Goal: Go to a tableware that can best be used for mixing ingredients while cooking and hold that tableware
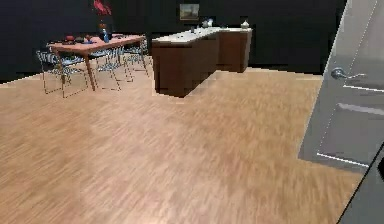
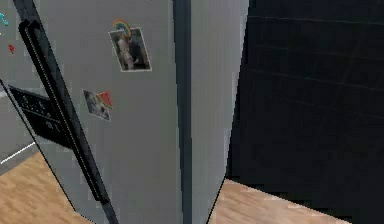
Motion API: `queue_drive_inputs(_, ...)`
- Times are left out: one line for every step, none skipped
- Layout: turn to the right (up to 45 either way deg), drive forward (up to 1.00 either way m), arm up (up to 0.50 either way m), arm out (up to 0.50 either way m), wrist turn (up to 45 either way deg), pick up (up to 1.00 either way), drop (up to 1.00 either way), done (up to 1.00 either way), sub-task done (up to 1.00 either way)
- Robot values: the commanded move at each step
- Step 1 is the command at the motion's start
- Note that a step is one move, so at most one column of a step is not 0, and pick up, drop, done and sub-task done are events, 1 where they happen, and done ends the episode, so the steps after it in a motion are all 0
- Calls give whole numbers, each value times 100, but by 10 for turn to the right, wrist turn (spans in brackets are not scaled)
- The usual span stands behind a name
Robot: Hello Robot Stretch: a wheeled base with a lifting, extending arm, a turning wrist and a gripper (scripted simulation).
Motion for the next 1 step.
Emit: queue_drive_inputs(150,0,0,0,0,0,0,0,0)
